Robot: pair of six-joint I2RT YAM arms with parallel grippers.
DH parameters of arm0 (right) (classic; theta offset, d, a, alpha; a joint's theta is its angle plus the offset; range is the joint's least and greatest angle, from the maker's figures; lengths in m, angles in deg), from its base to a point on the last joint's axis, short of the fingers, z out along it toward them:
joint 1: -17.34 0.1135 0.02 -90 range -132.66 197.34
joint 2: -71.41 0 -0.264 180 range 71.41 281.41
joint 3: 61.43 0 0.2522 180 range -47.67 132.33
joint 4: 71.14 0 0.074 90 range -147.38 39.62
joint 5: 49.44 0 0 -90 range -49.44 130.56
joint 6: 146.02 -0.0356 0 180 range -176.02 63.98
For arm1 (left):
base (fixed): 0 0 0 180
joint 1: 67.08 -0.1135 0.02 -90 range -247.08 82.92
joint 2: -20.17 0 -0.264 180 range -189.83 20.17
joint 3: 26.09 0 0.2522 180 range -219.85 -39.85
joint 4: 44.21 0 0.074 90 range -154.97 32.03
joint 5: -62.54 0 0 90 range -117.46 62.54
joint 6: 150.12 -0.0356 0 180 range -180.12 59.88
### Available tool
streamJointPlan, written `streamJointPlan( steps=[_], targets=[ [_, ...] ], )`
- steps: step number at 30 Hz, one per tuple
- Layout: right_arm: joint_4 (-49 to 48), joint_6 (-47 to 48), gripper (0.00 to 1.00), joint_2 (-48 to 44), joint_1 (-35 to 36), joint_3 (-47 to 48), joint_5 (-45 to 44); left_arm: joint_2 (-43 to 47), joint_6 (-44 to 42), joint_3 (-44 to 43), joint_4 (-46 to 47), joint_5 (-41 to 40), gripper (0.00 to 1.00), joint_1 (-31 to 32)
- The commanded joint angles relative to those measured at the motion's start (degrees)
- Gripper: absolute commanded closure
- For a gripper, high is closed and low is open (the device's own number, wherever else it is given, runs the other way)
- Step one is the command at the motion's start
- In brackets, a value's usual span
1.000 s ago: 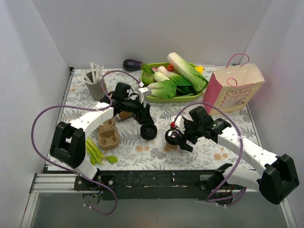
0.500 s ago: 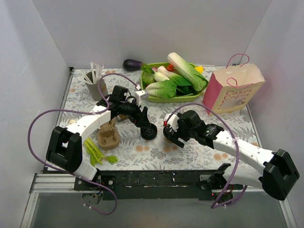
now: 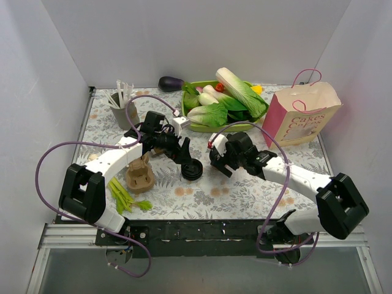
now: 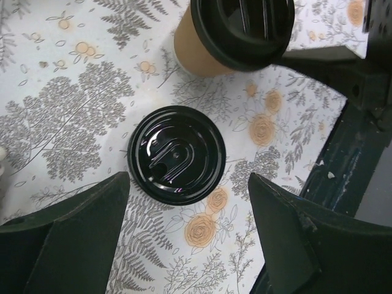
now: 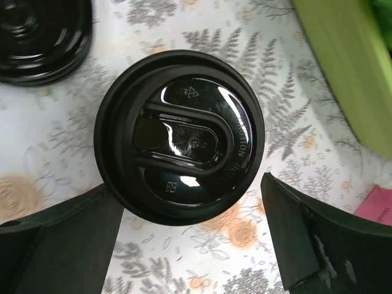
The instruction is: Pack the takeout coffee
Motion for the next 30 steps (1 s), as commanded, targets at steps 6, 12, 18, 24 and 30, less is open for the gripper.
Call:
streamJointPlan(
  steps=[6,12,18,24,30],
  targets=[
    [-7.46,3.94,0.04,7.94,-4.64,7.59,0.63,2.29,2.41,-6.54,-2.54,-17.26,0.20,-0.87],
    [-5.81,2.45,0.04,11.28,-6.75,14.34,3.25,-0.44,-2.23,-13.12,-6.66,-25.53,0.18,-1.31],
    [13.71,-2.91,0.05,12.43,-7.11,28.15,22.66,-3.25,-17.35,-19.55,-19.58,-25.80,0.14,-2.79],
    [16.01,-6.52,0.10,19.08,-7.02,39.32,36.82,-7.38,-22.54,-19.73,-23.64,-22.47,0.14,-9.11],
    [13.29,-11.61,0.29,33.49,-6.49,51.52,48.18,-8.79,-26.67,-18.41,-20.83,-16.67,0.15,-13.42]
  ],
)
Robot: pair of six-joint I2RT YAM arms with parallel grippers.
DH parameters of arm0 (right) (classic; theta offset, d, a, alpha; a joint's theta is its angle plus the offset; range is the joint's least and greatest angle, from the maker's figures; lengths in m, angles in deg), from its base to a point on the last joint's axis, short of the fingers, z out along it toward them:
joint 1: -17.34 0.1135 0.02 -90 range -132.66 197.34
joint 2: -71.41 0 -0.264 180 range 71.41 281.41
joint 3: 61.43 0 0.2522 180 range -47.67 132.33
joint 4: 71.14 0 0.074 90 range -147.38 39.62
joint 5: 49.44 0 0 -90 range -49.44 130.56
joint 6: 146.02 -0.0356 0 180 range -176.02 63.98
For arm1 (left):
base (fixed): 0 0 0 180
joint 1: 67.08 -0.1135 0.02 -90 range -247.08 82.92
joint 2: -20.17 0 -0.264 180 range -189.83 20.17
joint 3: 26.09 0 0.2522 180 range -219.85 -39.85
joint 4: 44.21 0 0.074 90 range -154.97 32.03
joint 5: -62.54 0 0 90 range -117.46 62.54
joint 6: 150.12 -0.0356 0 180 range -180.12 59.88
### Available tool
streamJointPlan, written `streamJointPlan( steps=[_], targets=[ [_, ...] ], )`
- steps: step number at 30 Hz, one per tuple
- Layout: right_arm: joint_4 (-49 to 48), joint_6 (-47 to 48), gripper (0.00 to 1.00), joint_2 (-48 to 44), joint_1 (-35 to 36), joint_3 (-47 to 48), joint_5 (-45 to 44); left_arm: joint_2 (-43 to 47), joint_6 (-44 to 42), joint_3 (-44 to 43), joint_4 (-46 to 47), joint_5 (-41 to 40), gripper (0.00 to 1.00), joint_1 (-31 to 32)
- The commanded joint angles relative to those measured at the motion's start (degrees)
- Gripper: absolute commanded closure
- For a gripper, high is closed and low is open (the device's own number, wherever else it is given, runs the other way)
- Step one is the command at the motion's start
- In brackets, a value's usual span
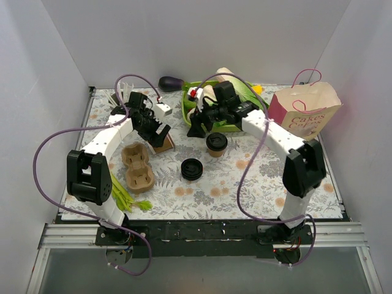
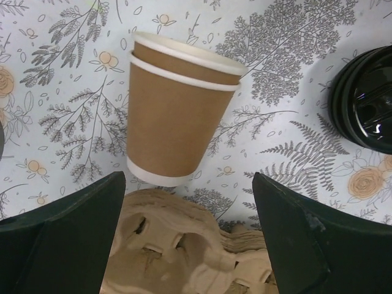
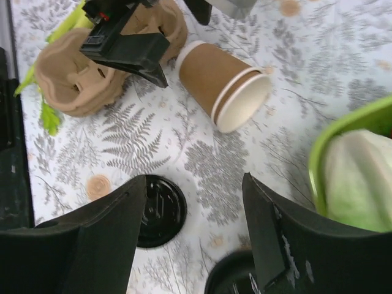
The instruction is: Pack the takeout coffee
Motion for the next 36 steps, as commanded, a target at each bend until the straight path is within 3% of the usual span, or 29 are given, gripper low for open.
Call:
streamJointPlan(
  steps=[1,7,16,24,36],
  targets=[
    [-0.18,-5.70,0.30,10.76,0.61,7.76,10.54,0.15,-5.30,0.17,0.44,5.33,0.15,-2.74],
    [-3.08,-10.17,0.30,20.26,0.70,14.36,14.22,-2.93,-8.29,-0.89,-1.84,10.43,0.17,-5.91],
    [-11.16,-16.68,0.32,27.03,0.44,16.48,18.89,-6.71,-4.69,-0.27,-0.26,14.91,0.22,-7.14],
    [-13.72,-20.38,0.33,32.75,0.00,20.52,18.63,-7.85,-5.04,0.69,0.44,15.44,0.26,-7.67],
    [-16.00,-22.22,0.32,35.04,-1.76,21.93,18.36,-9.52,3.74,3.59,9.85,13.59,0.23,-7.93]
  ],
)
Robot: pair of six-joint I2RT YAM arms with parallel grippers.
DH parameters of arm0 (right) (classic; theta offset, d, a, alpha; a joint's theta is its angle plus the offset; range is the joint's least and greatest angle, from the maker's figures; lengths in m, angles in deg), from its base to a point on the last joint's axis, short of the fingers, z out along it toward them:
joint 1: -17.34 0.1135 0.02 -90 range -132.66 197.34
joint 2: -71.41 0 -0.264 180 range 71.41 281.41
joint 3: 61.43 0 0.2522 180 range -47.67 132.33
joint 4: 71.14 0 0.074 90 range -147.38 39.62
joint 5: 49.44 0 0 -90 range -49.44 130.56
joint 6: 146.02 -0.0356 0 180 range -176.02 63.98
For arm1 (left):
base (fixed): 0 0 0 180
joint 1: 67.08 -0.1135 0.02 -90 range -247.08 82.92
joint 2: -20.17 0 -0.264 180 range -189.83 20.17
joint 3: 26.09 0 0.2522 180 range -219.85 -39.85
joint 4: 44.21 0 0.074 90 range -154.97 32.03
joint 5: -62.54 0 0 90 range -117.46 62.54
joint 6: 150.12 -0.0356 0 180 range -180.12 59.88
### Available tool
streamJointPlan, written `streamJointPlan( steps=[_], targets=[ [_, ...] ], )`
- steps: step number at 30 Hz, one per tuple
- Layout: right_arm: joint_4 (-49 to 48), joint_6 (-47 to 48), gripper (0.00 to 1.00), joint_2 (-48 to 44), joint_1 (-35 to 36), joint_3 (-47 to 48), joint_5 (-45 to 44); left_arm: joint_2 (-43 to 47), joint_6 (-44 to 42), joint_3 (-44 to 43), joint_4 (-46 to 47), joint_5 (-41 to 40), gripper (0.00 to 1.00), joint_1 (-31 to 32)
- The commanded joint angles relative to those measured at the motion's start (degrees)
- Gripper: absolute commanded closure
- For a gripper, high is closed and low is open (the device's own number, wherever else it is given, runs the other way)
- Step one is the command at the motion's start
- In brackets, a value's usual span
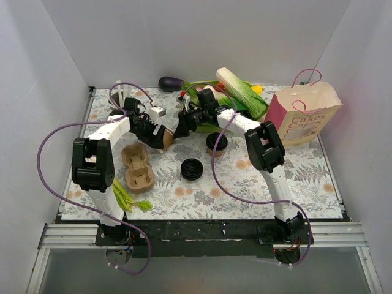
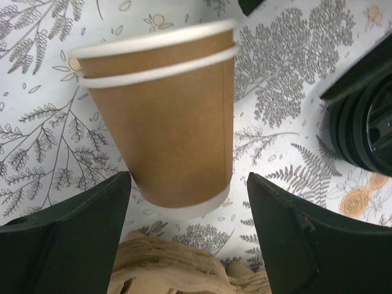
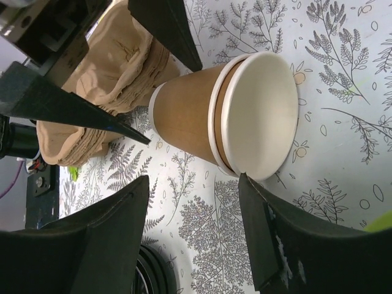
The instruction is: Pack the takeout coffee
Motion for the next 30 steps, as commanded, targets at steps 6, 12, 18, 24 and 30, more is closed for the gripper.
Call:
streamJointPlan(
  steps=[6,12,18,24,30],
  targets=[
    [-2.87,-0.94,0.31,-0.09,-0.58,2.54,0.20,-2.82,4.63,0.89,6.34,0.32,0.26,-0.33],
    [-1.64,1.78,0.30,-0.26,-0.75,2.89,0.11,-2.65,2.88,1.15,5.64,2.60,0.35,-0.42],
    [0.91,5.73,0.34,-1.41,-1.37,3.07,1.43,2.36,-6.34,3.87,0.91,7.87,0.42,-0.77],
    [2.32,6.63,0.41,-2.02,-1.46,2.54,3.09,4.55,-12.07,5.01,-1.57,9.90,0.44,-0.77],
    [2.23,4.52,0.48,-2.29,-1.46,1.05,6.08,5.96,-12.33,5.72,-0.34,11.14,0.44,-0.77]
  ],
)
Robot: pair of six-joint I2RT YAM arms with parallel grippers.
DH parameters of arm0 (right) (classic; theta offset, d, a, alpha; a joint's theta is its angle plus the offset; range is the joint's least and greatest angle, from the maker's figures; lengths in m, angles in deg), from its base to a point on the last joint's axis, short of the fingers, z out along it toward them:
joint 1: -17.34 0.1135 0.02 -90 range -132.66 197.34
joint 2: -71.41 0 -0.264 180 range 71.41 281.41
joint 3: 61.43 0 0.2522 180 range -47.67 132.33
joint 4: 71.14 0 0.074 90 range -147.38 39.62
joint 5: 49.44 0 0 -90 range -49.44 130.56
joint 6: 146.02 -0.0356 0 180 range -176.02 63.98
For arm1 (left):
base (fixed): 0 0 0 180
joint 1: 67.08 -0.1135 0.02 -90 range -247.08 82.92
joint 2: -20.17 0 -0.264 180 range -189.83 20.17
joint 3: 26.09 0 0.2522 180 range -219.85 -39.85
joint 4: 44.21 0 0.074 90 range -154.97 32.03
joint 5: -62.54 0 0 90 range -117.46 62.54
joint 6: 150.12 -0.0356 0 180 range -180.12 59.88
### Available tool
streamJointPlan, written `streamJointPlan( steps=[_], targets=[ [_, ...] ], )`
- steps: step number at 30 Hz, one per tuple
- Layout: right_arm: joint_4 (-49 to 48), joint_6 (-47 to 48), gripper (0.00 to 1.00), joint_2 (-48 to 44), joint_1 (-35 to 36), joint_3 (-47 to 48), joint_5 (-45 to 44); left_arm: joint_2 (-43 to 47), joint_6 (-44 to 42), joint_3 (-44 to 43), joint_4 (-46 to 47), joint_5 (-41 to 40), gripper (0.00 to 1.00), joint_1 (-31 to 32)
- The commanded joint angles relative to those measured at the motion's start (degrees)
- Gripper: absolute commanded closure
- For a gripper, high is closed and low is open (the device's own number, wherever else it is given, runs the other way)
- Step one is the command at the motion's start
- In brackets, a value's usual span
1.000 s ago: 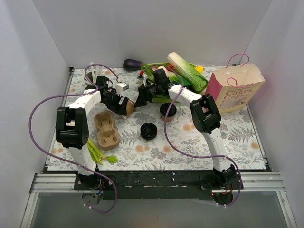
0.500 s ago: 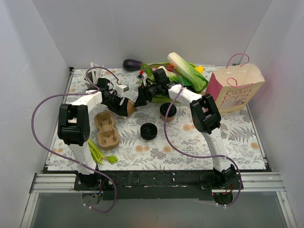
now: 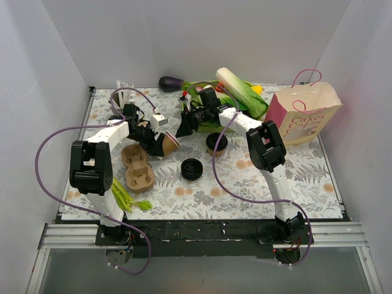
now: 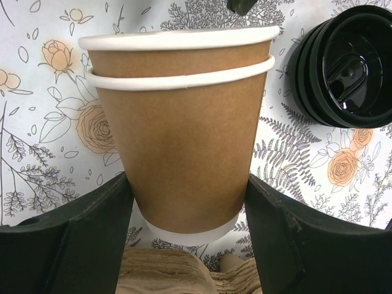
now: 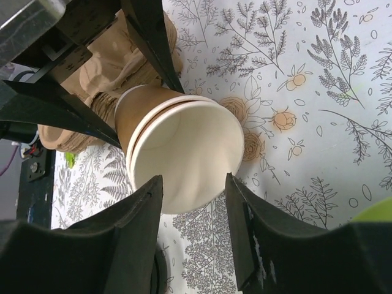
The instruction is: Pack the takeout coffee
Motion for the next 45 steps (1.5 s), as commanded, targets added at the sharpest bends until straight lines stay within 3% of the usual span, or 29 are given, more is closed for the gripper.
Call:
streamJointPlan(
  steps=[1,6,15,26,36,45],
  targets=[
    [-0.46,-1.71,0.48,-2.37,-0.45,-0.07,4.90,3.85,-2.26,0.24,0.14,2.64,0.44,-0.29],
    [-6.34,-9.00,0.50,-4.22,-1.15,-3.67,8.69,4.10,-3.49,0.85,-0.56,2.63,0.45,-0.29],
    [-11.69,-14.02,0.50,-5.45,-1.24,-6.31,14.67,3.93,-4.98,0.41,-1.00,3.25,0.45,-0.20],
    [-8.64,-10.60,0.46,-4.48,0.34,-4.56,12.56,3.75,-4.54,-1.44,-2.06,6.15,0.45,-0.29],
    [-8.11,-10.51,0.58,-3.87,0.78,-4.38,13.17,3.67,-4.45,-1.52,-2.32,6.15,0.45,-0.29],
    [-8.11,-10.77,0.80,-3.78,0.78,-4.29,13.00,3.67,-4.28,-1.35,-1.35,6.59,0.46,-0.29]
  ],
)
